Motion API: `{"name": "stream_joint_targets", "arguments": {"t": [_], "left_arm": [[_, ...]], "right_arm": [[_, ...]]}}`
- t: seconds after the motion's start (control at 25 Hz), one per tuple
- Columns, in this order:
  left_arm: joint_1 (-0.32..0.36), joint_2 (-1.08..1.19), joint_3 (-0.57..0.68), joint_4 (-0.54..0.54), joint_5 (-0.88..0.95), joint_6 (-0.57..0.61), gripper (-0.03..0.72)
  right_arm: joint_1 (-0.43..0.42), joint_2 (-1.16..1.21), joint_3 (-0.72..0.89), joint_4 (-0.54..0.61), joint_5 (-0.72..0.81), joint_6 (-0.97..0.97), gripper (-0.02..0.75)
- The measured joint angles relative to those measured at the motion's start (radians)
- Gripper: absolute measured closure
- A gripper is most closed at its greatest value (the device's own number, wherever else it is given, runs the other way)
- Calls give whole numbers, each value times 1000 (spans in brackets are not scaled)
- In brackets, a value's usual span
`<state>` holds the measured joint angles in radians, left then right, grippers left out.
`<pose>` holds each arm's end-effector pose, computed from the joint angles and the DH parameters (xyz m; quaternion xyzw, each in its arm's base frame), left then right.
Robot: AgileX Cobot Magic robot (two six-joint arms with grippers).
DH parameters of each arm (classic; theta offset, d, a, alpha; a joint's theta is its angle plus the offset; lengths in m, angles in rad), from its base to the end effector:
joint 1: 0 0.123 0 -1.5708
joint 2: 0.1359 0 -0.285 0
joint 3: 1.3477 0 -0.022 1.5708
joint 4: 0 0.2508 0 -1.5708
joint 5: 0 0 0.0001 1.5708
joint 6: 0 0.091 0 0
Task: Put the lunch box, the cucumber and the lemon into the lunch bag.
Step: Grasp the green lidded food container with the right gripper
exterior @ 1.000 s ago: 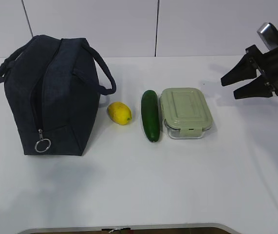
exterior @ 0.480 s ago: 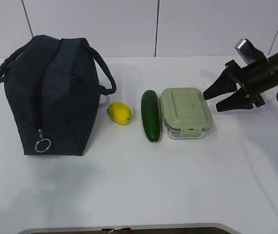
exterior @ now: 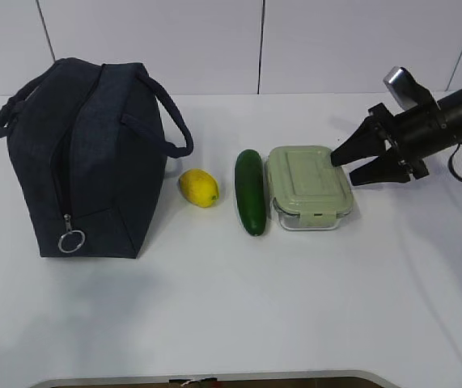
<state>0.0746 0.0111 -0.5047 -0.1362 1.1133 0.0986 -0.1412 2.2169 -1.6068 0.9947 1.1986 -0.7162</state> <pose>-0.0055 -0.0115 0.2751 0.0146 0.8661 -0.0249 0.4990 0.4403 0.0092 0.1625 -0.0505 0.8989 0.4187 0.1186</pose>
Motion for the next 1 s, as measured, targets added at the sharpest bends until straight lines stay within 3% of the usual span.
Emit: {"name": "stream_joint_targets", "arguments": {"t": [1.0], "left_arm": [[0, 0, 0, 0, 0, 0, 446]], "right_arm": [[40, 59, 0, 53, -6, -57, 234]]}}
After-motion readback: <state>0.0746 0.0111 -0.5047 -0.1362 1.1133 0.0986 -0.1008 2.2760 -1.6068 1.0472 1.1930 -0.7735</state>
